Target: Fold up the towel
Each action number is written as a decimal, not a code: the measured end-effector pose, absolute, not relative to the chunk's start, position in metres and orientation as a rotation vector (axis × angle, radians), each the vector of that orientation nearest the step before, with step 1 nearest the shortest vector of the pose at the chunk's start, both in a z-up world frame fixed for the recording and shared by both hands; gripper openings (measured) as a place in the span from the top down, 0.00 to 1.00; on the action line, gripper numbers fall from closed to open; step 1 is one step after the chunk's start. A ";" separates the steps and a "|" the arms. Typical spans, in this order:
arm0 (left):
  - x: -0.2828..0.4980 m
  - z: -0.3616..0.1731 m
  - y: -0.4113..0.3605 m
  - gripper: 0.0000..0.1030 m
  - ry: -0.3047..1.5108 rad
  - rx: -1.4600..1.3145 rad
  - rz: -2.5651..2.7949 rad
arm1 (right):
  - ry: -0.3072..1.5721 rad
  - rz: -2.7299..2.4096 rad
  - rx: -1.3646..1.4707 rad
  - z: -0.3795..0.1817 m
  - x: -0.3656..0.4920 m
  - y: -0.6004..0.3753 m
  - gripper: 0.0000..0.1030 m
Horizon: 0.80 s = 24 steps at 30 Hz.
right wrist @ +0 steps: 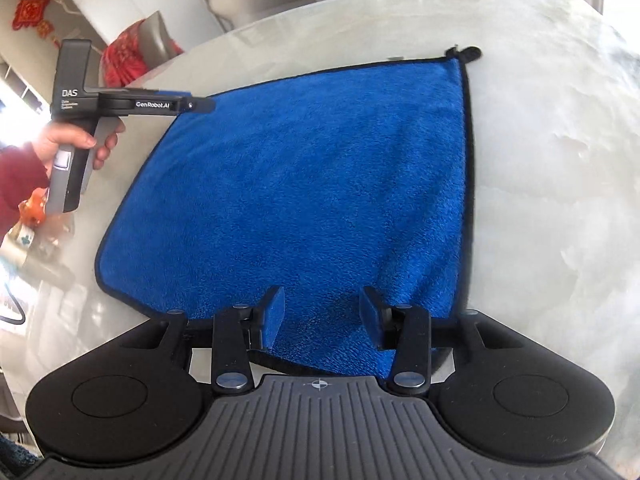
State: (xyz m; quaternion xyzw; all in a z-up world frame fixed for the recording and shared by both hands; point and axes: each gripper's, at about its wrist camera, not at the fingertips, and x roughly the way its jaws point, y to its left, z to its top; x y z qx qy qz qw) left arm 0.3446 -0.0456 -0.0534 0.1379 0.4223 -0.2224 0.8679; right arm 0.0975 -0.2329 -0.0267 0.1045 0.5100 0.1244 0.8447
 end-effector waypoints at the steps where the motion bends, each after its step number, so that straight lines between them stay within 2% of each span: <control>1: 0.348 -0.057 -0.046 0.42 0.905 0.288 -0.445 | 1.077 0.260 0.206 -0.025 0.094 -0.234 0.58; 5: 0.355 -0.059 -0.041 0.30 0.923 0.247 -0.402 | 1.076 0.247 0.213 -0.022 0.084 -0.243 0.59; 11: 0.354 -0.063 -0.040 0.24 0.907 0.261 -0.393 | 1.077 0.204 0.232 -0.018 0.072 -0.255 0.60; 24: 0.336 -0.042 -0.029 0.25 0.884 0.295 -0.332 | 1.088 0.131 0.155 -0.005 0.066 -0.211 0.56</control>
